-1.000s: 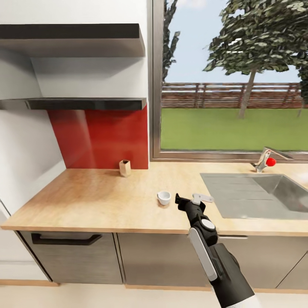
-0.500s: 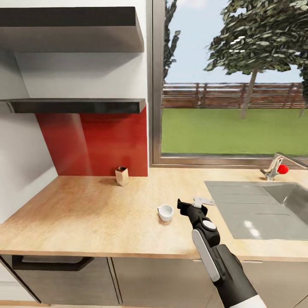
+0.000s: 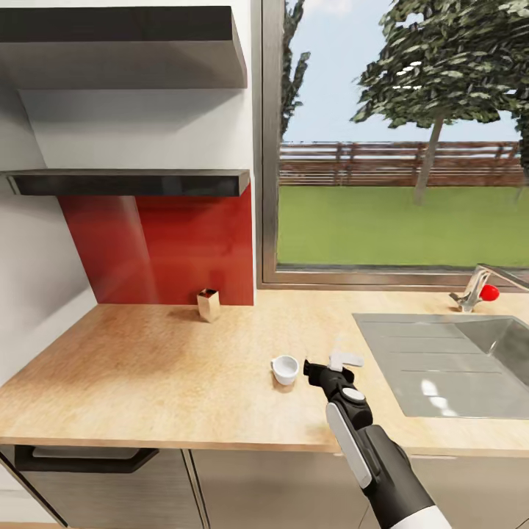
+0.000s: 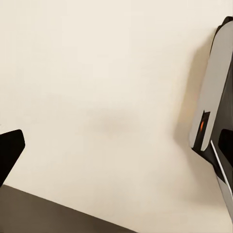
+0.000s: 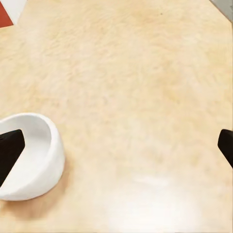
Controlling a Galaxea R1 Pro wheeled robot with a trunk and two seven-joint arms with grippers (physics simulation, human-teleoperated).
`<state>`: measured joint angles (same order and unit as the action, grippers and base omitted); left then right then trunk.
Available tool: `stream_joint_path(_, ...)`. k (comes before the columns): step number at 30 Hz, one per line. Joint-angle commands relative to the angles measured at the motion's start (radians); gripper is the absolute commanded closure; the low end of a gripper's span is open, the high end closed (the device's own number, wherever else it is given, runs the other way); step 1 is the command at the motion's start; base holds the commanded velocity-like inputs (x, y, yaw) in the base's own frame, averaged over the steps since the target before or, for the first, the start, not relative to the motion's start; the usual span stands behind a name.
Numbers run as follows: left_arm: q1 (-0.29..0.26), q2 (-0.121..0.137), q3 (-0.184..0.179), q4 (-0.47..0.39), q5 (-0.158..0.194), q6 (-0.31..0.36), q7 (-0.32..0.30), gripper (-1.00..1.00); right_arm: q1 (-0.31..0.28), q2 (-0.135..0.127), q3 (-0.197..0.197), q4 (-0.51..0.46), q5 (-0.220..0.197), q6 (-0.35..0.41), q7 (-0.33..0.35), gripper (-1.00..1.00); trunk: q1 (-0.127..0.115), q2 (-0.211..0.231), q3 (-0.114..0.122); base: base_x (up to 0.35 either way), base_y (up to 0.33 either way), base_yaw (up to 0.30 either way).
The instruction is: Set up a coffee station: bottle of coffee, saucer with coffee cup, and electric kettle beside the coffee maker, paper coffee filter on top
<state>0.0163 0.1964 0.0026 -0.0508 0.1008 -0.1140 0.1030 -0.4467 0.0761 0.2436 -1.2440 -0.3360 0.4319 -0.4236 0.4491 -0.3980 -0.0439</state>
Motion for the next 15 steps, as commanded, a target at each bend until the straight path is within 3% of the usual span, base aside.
stream_joint_path(1, 0.001, 0.000, 0.000, 0.002, 0.011, -0.001, 0.000, -1.00, -0.001, 0.000, 0.002, 0.003, -0.009, 0.002, -0.009, -1.00, 0.001, -0.002, -0.002, 0.216, 0.066, 0.000)
stream_joint_path(8, 0.001, 0.000, 0.000, 0.017, 0.011, -0.001, 0.000, -1.00, -0.001, -0.001, 0.000, 0.011, -0.008, 0.002, -0.010, -1.00, 0.001, -0.002, -0.002, 0.274, 0.121, 0.000)
stream_joint_path(15, 0.009, 0.000, 0.000, 0.019, 0.011, -0.001, 0.000, -1.00, -0.001, -0.002, 0.001, 0.045, -0.008, 0.001, -0.009, -1.00, 0.001, -0.002, -0.002, 0.042, 0.019, 0.000)
